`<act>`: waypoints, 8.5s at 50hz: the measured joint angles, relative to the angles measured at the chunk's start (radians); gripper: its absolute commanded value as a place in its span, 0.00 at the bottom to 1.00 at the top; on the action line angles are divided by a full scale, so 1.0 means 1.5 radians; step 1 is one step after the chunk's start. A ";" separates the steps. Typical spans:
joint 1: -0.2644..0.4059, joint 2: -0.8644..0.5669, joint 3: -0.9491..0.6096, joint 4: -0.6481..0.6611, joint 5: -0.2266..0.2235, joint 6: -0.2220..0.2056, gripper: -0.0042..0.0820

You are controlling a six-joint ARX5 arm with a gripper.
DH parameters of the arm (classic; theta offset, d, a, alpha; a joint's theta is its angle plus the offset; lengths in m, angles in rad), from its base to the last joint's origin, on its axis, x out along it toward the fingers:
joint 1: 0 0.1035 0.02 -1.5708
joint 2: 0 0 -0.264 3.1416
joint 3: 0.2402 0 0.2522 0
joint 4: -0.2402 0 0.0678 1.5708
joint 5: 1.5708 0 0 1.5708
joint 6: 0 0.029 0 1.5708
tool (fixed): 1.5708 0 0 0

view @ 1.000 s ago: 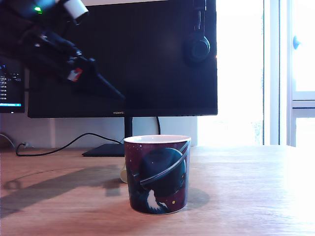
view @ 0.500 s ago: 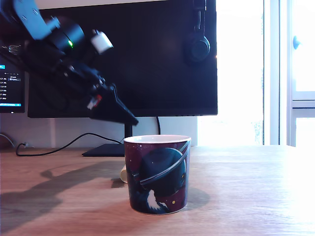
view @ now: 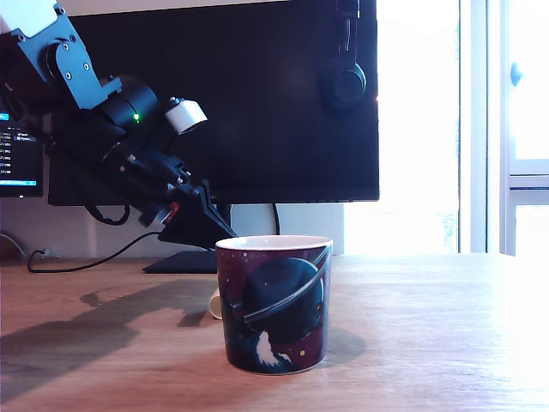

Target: Pick up the coffee capsules from the table one by one and drop them inside the nearest coffee cup

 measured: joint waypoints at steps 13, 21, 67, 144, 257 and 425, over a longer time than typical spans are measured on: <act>0.000 0.027 0.001 0.004 0.003 0.051 0.02; 0.000 0.031 0.006 0.014 0.009 0.081 0.02; -0.020 0.032 0.017 -0.105 0.017 0.181 0.02; -0.053 0.032 0.017 -0.414 -0.012 0.233 0.02; -0.082 -0.590 -0.440 0.053 -0.316 -0.697 0.02; -0.442 -0.355 -0.584 0.429 -0.765 -0.967 0.96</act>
